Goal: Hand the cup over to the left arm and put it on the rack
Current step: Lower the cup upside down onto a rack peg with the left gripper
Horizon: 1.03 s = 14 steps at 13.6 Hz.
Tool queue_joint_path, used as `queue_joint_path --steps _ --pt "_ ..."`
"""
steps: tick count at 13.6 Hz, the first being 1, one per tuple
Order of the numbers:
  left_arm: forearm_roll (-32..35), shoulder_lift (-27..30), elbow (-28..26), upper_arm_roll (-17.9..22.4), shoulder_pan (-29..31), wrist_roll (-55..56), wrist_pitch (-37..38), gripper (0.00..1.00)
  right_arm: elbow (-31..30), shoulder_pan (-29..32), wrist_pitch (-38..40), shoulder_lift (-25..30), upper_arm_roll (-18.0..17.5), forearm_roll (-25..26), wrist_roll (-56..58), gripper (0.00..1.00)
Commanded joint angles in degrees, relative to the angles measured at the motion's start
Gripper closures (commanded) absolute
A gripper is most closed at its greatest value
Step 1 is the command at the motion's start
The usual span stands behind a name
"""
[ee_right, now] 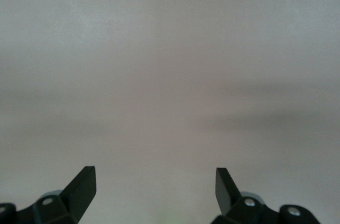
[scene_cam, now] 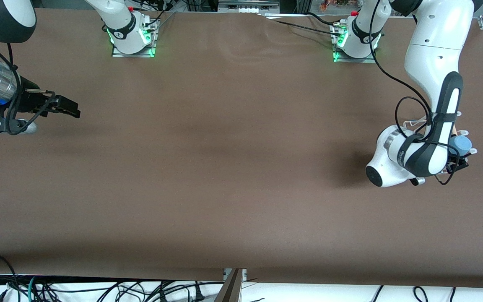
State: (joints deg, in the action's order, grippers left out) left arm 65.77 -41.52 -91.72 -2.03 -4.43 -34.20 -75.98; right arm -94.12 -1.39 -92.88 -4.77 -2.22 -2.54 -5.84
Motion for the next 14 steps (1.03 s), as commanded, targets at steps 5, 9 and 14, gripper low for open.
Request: queue_joint_path --steps 5,9,14 --pt "1.65 0.03 -0.92 -0.26 -0.05 0.54 -0.05 0.0 0.78 -0.37 0.51 0.02 -0.06 1.05 0.03 0.01" --pt "-0.28 0.91 0.3 -0.87 -0.22 0.36 2.75 0.0 0.78 -0.28 0.24 0.02 0.02 1.4 0.04 0.01" --pt "-10.21 7.93 8.55 -2.01 -6.19 -0.6 14.52 0.0 0.87 -0.37 -2.57 0.02 -0.06 2.71 0.82 0.01"
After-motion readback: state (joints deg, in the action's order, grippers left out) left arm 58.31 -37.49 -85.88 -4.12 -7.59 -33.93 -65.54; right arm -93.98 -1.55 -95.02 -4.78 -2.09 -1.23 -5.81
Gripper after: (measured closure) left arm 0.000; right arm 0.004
